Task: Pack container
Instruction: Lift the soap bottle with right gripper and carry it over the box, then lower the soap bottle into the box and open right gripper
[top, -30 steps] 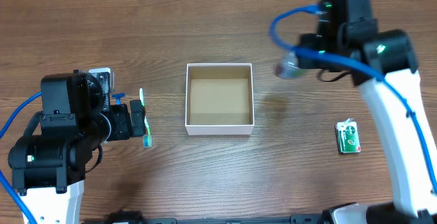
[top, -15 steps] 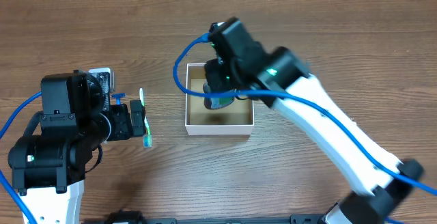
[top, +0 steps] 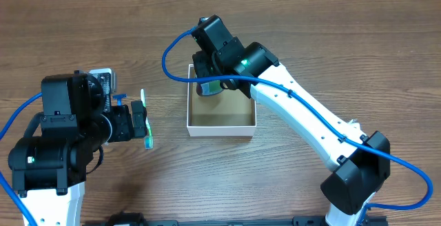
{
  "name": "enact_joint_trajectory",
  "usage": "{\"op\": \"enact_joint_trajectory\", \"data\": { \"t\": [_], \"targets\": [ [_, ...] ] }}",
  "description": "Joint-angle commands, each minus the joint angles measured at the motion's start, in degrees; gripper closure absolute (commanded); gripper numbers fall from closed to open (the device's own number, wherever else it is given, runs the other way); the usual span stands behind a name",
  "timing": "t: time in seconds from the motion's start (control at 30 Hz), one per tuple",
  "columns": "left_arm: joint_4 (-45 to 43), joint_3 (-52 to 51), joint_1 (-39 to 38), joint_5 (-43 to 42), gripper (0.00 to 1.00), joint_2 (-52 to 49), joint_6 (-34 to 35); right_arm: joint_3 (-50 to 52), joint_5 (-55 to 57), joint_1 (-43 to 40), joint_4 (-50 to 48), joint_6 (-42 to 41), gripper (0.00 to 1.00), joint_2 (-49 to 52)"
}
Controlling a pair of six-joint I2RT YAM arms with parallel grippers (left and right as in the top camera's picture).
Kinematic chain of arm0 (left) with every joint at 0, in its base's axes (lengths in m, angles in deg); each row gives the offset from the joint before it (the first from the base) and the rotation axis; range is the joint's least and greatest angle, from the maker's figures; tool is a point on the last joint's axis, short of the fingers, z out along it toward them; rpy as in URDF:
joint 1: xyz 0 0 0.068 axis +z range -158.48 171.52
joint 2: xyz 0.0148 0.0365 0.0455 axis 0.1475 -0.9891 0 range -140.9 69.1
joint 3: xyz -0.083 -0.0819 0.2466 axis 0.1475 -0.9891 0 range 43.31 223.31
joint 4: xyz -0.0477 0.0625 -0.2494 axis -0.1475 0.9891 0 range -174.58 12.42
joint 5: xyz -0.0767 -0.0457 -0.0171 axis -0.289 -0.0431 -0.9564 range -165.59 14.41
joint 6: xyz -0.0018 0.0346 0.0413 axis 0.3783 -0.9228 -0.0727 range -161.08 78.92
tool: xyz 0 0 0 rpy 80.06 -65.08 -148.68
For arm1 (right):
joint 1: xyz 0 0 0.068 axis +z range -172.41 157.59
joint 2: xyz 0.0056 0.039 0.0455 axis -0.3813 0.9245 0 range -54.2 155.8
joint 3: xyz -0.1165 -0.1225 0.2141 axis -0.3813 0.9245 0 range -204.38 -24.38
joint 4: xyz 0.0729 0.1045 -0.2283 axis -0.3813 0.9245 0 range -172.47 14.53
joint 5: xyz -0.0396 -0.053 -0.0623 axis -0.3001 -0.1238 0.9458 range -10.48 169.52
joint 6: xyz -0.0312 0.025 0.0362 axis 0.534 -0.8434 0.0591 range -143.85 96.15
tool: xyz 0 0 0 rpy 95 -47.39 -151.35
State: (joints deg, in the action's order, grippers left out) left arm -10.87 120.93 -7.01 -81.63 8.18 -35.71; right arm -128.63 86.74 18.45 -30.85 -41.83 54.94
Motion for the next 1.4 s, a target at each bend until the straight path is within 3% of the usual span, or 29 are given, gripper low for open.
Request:
{"op": "enact_joint_trajectory", "data": {
  "t": [0.0, 0.4, 1.37],
  "targets": [
    [-0.2, 1.4, -0.3, -1.1, 0.00, -0.2, -1.5, -0.5, 2.4, -0.1, -2.1, -0.3, 0.96, -0.7],
    [-0.2, 1.4, -0.3, -1.1, 0.00, -0.2, -1.5, 0.0, 2.3, -0.1, -6.4, -0.3, 0.95, 8.3],
    [0.0, 1.3, -0.3, -1.0, 0.00, -0.2, -1.5, -1.7, 2.6, -2.8, -12.0, 0.0, 0.95, 6.8]
  ]
}}
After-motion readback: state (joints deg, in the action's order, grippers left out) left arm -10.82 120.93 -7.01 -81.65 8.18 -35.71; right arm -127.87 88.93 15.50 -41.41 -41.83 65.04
